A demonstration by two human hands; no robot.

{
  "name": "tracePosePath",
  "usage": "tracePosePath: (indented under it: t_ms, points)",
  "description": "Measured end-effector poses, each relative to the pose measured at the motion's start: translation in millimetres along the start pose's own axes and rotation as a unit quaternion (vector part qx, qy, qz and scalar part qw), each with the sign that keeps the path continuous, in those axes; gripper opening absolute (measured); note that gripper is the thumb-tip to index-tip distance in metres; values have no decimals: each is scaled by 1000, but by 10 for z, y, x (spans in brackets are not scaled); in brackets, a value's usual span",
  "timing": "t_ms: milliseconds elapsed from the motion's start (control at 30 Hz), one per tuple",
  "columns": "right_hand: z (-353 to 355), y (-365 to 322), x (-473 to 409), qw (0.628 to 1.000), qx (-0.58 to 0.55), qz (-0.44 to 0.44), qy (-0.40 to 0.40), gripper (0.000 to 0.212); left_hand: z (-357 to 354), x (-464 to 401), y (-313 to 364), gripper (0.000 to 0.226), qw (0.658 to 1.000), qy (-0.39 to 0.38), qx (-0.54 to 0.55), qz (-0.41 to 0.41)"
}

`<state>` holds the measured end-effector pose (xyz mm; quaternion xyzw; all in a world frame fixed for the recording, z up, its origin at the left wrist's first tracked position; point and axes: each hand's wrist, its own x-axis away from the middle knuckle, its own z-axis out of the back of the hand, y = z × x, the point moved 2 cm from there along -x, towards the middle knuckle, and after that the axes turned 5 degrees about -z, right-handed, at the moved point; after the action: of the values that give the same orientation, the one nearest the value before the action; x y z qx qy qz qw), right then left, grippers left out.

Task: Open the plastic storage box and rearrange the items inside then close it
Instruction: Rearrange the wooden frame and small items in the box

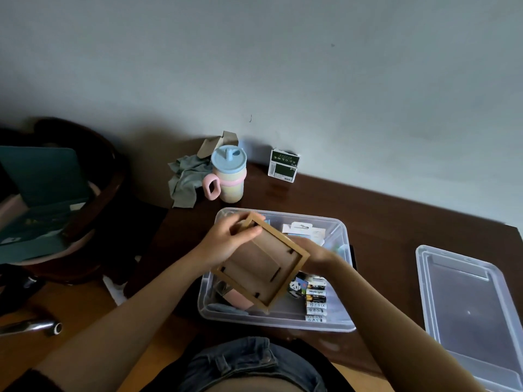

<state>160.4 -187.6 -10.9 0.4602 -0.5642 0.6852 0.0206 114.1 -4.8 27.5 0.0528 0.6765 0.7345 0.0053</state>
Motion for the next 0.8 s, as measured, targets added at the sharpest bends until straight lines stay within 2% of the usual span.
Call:
tracePosePath:
  t_ms: [33,100,167,267,400,533,667,700,800]
  points:
    - [36,37,16,999,-36,-23,-7,25,-90,9,-4,20,999,-21,-26,-19]
    - [102,77,51,993,-99,-56,-24,39,-240,22,-9,21,995,-45,-71,-56]
    - [149,105,86,994,-91,-62,-19,48,-322,6,9,23,986,-61,-123,-90]
    - [174,156,110,995,-70,-64,-9,40,-424,-56,66,27,957,-107,-229,-141]
    - [119,126,102,991,-106,-74,-25,38,-645,-28,49,36,905,-207,-346,-133]
    - [146,152,121,989,-101,-83,-62,56,-888,2,35,31,858,-262,-412,-157]
    - [199,199,77,988,-81,-122,-47,62,-1141,-4,47,32,800,-320,-482,-158]
    - [211,194,72,989,-62,-126,-39,62,-1182,-6,52,33,792,-329,-490,-156]
    - [223,147,58,990,-22,-131,-36,62,-1226,-4,42,40,797,-320,-490,-150]
